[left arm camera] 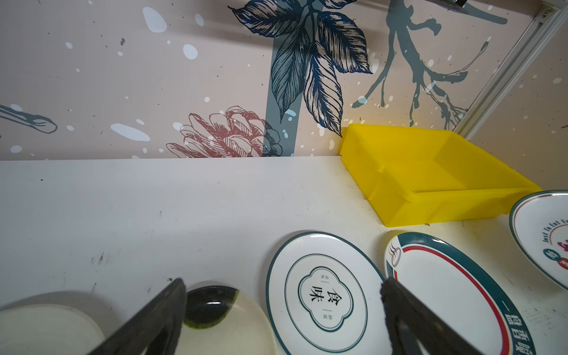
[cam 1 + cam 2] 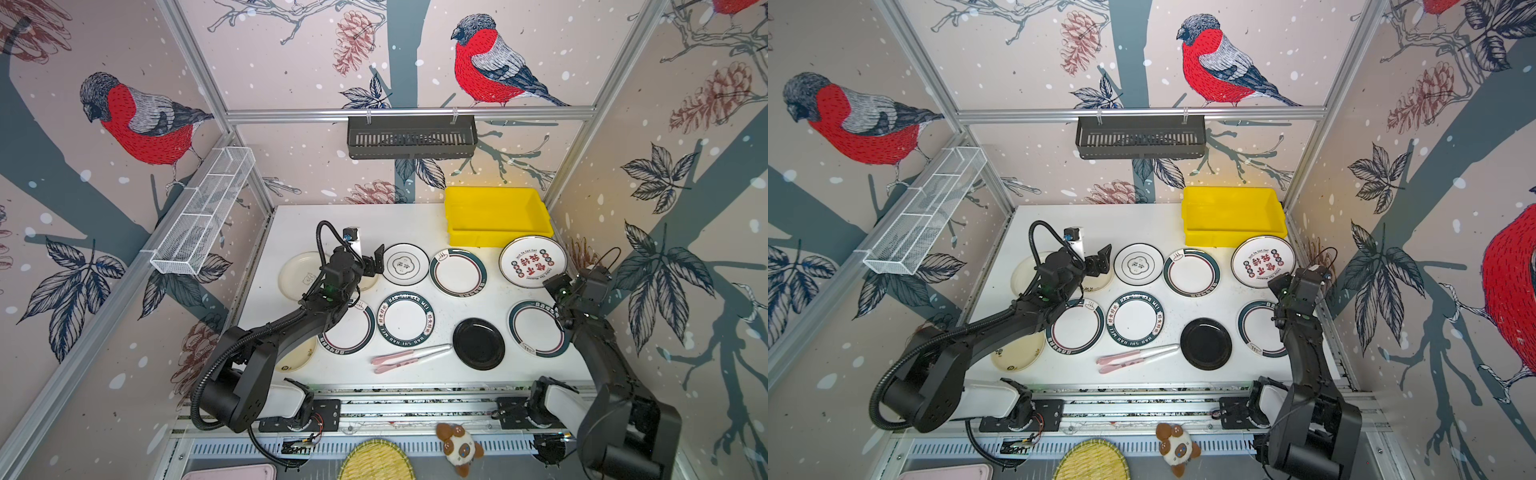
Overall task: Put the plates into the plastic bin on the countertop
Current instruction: 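Carry the red-lettered plate with the right gripper into the yellow bin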
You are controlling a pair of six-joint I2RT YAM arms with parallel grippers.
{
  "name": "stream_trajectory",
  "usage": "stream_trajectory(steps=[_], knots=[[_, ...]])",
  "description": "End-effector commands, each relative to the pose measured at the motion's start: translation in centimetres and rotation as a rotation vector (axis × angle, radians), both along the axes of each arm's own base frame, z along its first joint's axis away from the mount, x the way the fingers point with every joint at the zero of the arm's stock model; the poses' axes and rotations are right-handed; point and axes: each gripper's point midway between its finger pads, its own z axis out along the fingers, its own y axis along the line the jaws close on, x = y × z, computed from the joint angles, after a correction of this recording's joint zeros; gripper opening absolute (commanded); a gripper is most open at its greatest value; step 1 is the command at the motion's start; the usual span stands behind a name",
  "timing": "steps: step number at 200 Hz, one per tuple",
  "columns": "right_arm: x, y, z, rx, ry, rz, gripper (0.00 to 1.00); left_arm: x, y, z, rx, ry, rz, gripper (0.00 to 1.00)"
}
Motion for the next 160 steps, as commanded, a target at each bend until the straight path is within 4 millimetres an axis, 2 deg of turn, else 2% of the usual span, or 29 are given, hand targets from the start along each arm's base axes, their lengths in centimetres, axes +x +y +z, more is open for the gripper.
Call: stream_trajectory(steps=[1, 27, 70, 96, 99, 101, 110, 160], knots=[[-0.3, 0.0, 2.3, -0.091, -0.043, -0.023, 0.00, 0.1, -0.4, 1.4, -0.038, -0.040, -0.009, 0.98], [1.1, 1.4, 5.2, -0.111, -0.098, 0.010, 0.00, 0.2, -0.5, 1.4, -0.043, -0.042, -0.012, 0.98], [5.6, 3.3, 9.1, -0.105, -0.145, 0.088, 0.00, 0.1, -0.5, 1.4, -0.048, -0.038, -0.018, 0.98], [9.0, 4.7, 9.7, -0.115, -0.136, 0.134, 0.00, -0.1, -0.6, 1.5, -0.053, -0.040, -0.025, 0.98], [9.3, 4.8, 10.3, -0.121, -0.148, 0.135, 0.00, -0.1, -0.6, 1.5, -0.054, -0.041, -0.025, 0.98], [9.8, 4.9, 9.8, -0.123, -0.134, 0.140, 0.00, -0.1, -0.5, 1.5, -0.054, -0.041, -0.024, 0.98], [11.3, 5.3, 9.7, -0.146, -0.125, 0.152, 0.00, -0.1, -0.6, 1.6, -0.055, -0.042, -0.025, 0.98], [17.5, 5.3, 9.4, -0.243, -0.079, 0.150, 0.00, -0.7, -0.6, 2.0, -0.067, -0.059, -0.041, 0.98]])
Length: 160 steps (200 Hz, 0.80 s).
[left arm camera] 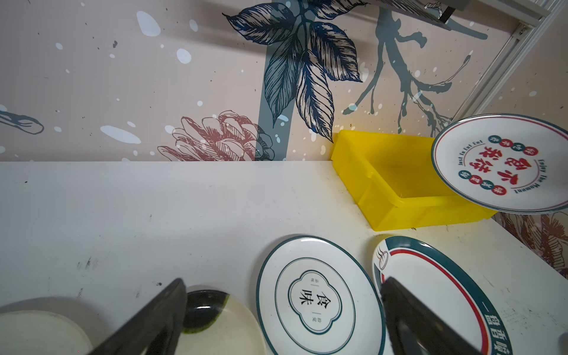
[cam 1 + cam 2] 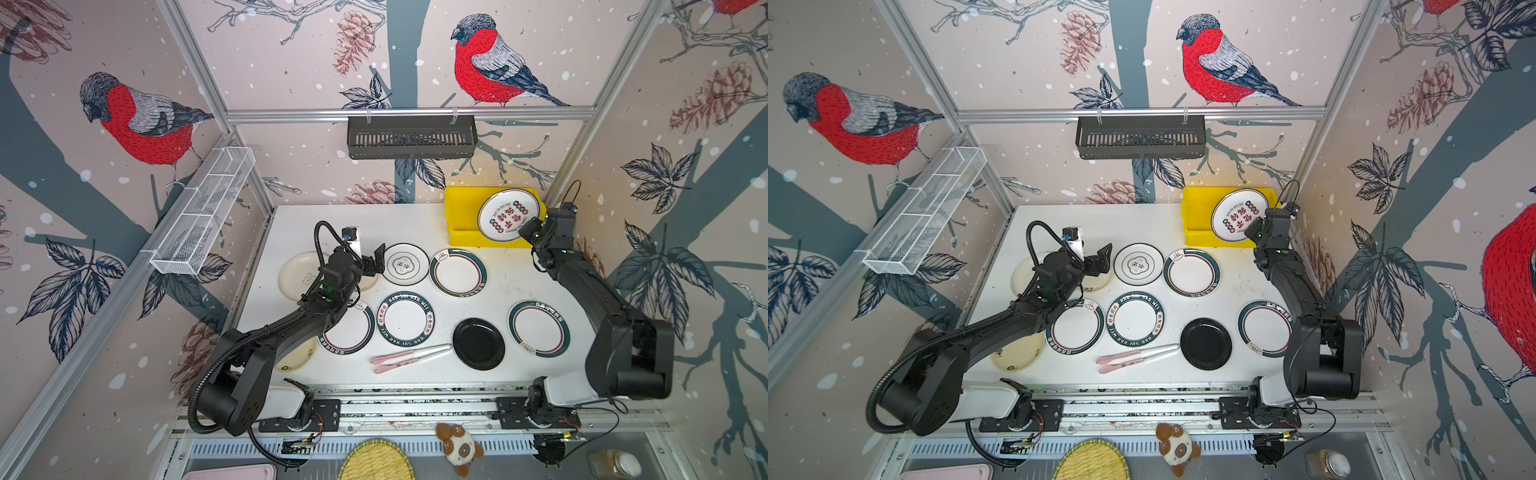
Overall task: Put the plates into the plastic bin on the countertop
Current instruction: 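Carry the red-lettered plate with the right gripper into the yellow bin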
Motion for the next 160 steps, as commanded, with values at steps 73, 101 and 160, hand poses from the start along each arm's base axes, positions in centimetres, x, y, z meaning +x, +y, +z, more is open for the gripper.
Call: stream_trajectory(steps=[73, 101, 160], knots=[[8.5, 2.1, 0.0, -0.132, 0.000, 0.022, 0.00, -0.7, -0.3, 1.2, -0.036, -0.046, -0.030, 0.98], [10.4, 4.1, -1.3, -0.187, 0.046, 0.080, 0.00, -0.8, -0.3, 1.2, -0.034, -0.047, -0.034, 0.98], [13.7, 6.8, -3.1, -0.228, 0.098, 0.133, 0.00, -0.8, -1.0, 1.5, -0.053, -0.052, -0.067, 0.98]])
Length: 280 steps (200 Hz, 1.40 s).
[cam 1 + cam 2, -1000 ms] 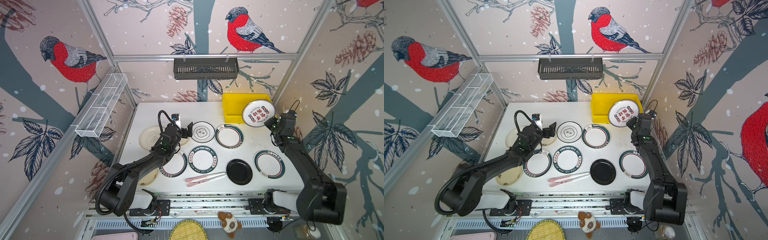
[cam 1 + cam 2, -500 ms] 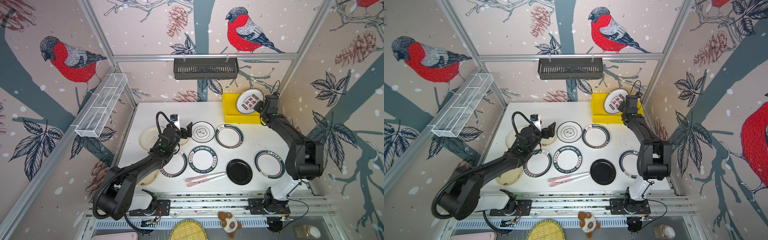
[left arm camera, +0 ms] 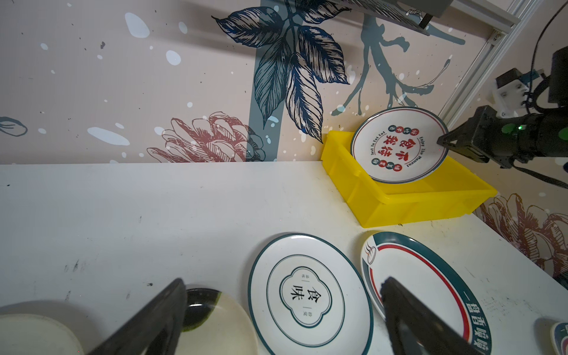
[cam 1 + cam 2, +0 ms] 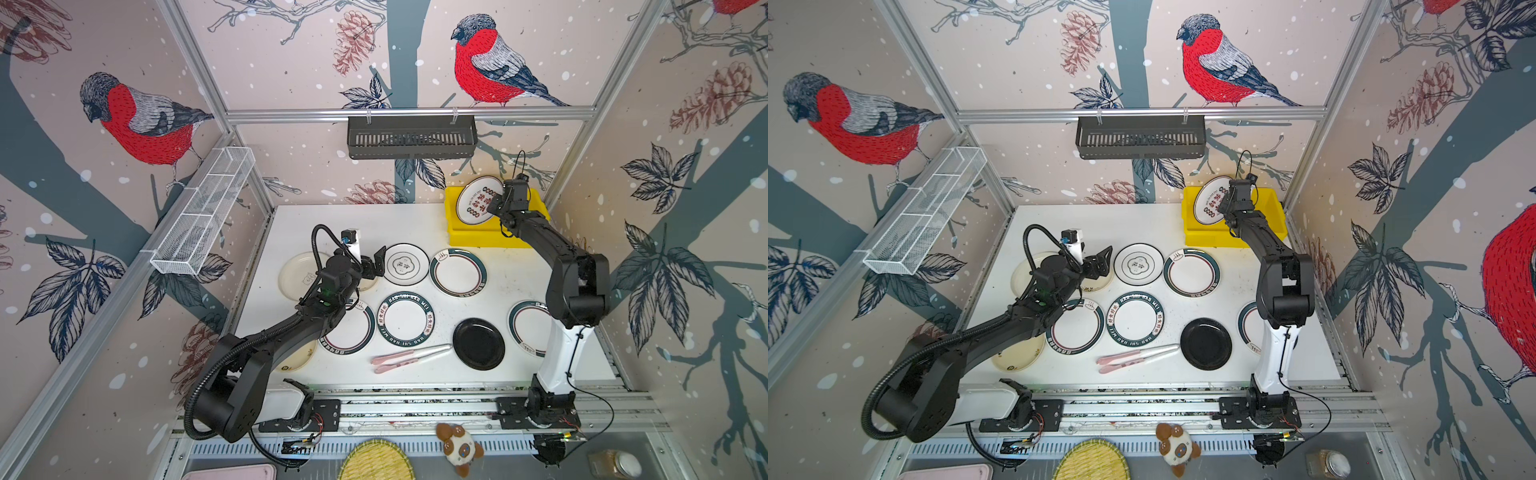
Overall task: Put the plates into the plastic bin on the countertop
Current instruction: 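Carry the red-lettered plate with the right gripper into the yellow bin, then lower the plate into the bin and open the right gripper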
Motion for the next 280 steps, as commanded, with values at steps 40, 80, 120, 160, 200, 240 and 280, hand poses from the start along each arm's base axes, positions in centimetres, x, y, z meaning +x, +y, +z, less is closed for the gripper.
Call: stream_trajectory(steps=[40, 80, 120, 160, 200, 240, 280], knots=[[2.0, 1.4, -1.8, -0.077, 0.057, 0.004, 0.00, -0.3, 0.0, 1.4, -0.036, -0.044, -0.004, 0.98], [1.8, 1.5, -3.5, -0.074, 0.102, -0.008, 0.00, -0.4, 0.2, 1.1, -0.032, -0.040, 0.005, 0.98], [1.8, 1.2, -5.0, -0.071, 0.144, -0.014, 0.00, -0.3, 0.1, 0.8, -0.035, -0.033, 0.001, 0.98], [1.2, 0.1, -6.9, -0.003, 0.206, -0.031, 0.01, -0.3, 0.2, 0.7, -0.040, -0.029, 0.008, 0.98], [0.5, -0.5, -8.7, 0.051, 0.258, -0.031, 0.01, -0.5, 0.3, 0.6, -0.050, -0.028, 0.009, 0.98], [0.2, -1.0, -11.7, 0.104, 0.334, -0.022, 0.04, -0.5, 0.2, 0.6, -0.049, -0.024, 0.006, 0.98], [0.8, -1.1, -12.7, 0.139, 0.332, -0.018, 0.04, -0.5, 0.1, 1.0, -0.060, -0.033, 0.003, 0.98]])
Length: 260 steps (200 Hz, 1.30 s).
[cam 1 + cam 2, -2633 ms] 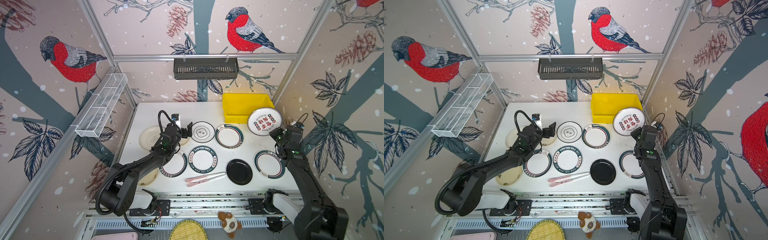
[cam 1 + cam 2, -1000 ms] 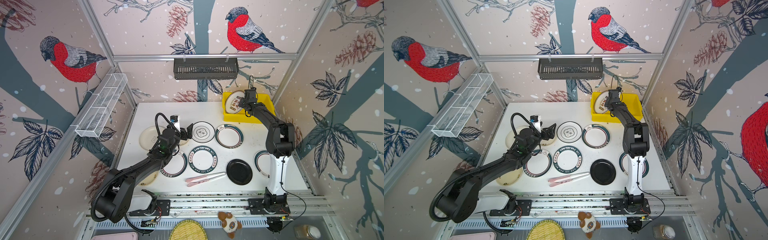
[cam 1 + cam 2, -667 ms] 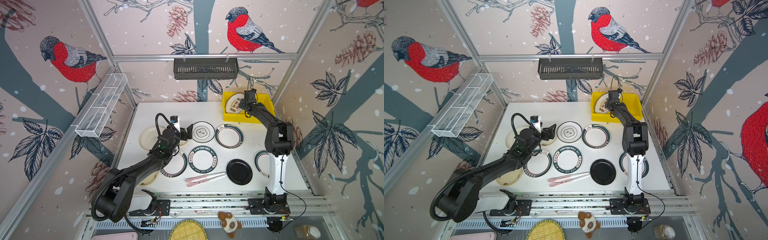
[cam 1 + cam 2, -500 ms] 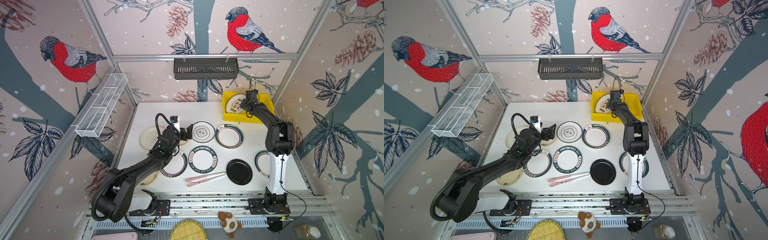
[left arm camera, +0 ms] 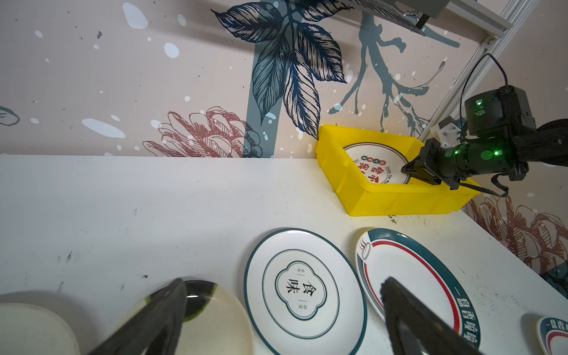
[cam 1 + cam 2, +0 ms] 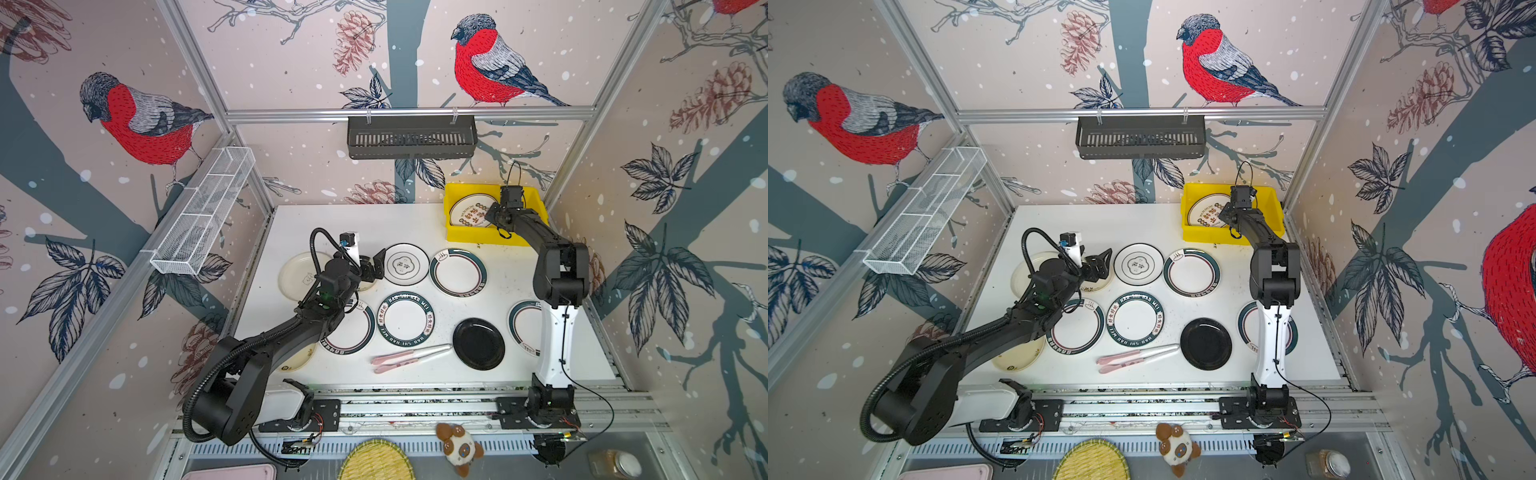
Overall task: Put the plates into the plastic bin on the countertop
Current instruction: 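Lower the plate into the bin and open the right gripper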
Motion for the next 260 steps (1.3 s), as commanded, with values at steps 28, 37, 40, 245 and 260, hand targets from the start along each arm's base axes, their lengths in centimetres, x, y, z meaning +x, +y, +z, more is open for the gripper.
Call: stream_trajectory(steps=[28, 37, 40, 245, 260], knots=[[-1.3, -0.8, -3.3, -0.012, 0.118, -0.004, 0.06, 0.0, -0.1, 1.8, -0.043, -0.047, 0.001, 0.98], [-1.3, -1.0, -3.2, -0.009, 0.112, -0.004, 0.07, -0.1, 0.0, 1.8, -0.043, -0.048, 0.005, 0.98], [-1.3, -1.0, -3.3, -0.008, 0.113, -0.003, 0.07, -0.1, 0.1, 1.7, -0.042, -0.046, 0.005, 0.98], [-0.6, -1.7, -1.8, 0.037, 0.085, 0.079, 0.32, -0.2, 0.4, 1.4, -0.039, -0.040, 0.025, 0.98], [-0.7, -2.0, -0.8, 0.008, 0.078, 0.062, 0.34, -0.3, 0.4, 1.2, -0.037, -0.037, 0.023, 0.98]])
